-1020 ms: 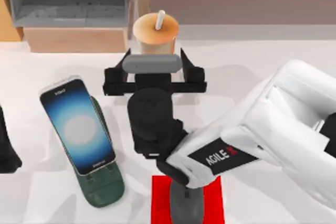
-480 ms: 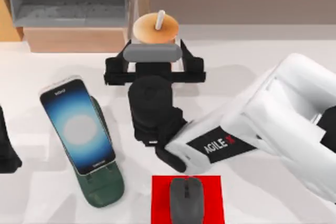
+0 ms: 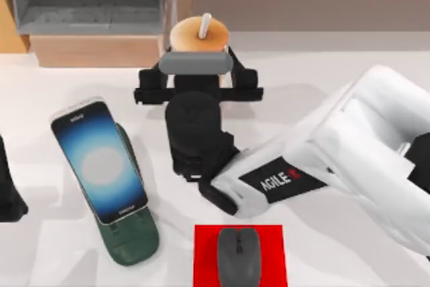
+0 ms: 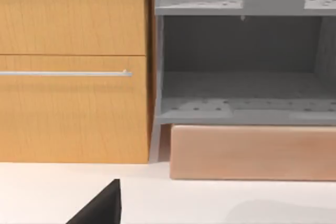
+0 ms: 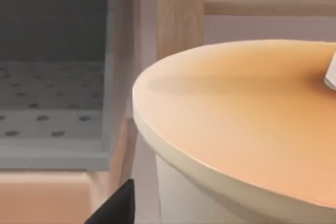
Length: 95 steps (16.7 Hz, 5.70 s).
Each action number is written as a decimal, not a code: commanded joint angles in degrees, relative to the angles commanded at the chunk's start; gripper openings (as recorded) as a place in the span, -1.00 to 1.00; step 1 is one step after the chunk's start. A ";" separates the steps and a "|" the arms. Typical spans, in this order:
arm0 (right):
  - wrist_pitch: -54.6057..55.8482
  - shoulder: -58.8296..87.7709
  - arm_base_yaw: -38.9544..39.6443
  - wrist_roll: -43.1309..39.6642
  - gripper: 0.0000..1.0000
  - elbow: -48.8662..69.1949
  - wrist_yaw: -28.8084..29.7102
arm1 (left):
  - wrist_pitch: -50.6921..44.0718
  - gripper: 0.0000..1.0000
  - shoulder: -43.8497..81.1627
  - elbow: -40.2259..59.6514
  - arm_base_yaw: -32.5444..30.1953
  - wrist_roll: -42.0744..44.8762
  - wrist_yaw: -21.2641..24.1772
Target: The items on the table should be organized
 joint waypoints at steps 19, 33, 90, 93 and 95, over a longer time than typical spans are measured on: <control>0.00 -0.08 0.18 0.09 -1.00 -0.03 0.00 | 0.00 1.00 0.00 0.00 0.00 0.00 0.00; -2.78 -5.39 -0.35 0.71 -1.00 1.18 0.42 | 0.00 1.00 0.00 0.00 0.00 0.00 0.00; -32.00 -29.91 -52.56 -0.13 -0.10 0.17 -53.11 | 0.00 1.00 0.00 0.00 0.00 0.00 0.00; -32.00 -29.91 -52.56 -0.13 0.36 0.17 -53.11 | 0.00 1.00 0.00 0.00 0.00 0.00 0.00; -32.00 -29.91 -52.56 -0.13 0.66 0.17 -53.11 | 0.00 1.00 0.00 0.00 0.00 0.00 0.00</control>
